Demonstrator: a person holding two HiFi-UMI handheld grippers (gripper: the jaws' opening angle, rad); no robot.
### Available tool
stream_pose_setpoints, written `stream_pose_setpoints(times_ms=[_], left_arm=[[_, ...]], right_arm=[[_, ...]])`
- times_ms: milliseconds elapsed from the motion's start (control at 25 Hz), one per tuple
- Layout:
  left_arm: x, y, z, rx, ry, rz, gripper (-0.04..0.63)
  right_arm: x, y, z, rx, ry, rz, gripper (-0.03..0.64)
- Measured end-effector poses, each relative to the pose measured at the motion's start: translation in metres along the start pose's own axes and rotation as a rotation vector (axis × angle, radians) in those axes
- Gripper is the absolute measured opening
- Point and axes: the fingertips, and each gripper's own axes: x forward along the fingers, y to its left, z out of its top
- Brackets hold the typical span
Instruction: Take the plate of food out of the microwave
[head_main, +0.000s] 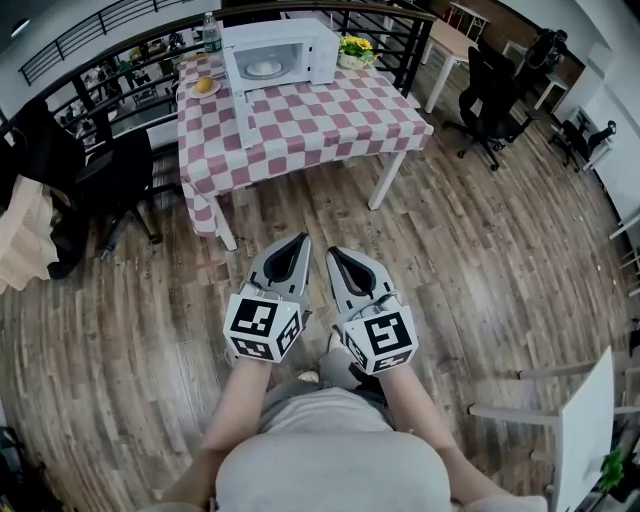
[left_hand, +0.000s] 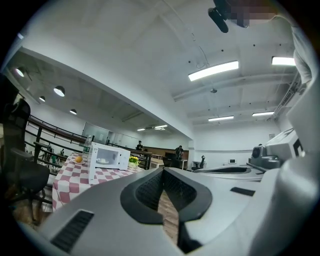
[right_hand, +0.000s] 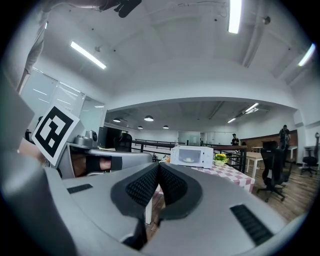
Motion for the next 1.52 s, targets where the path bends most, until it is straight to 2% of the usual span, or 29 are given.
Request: stream_pose_setpoints(times_ms=[480, 1520], left_arm=[[0.057, 0.035, -0.004, -0.003, -0.005, 0.046, 0.002], [0.255, 0.112, 0.021, 0.034, -0.005, 0.157, 0.002]], right_arm=[[0.055, -0.037, -0.011, 0.001, 0.004, 0.056, 0.026], [0.208, -0.193, -0.006, 0.022, -0.023, 0.177, 0.026]])
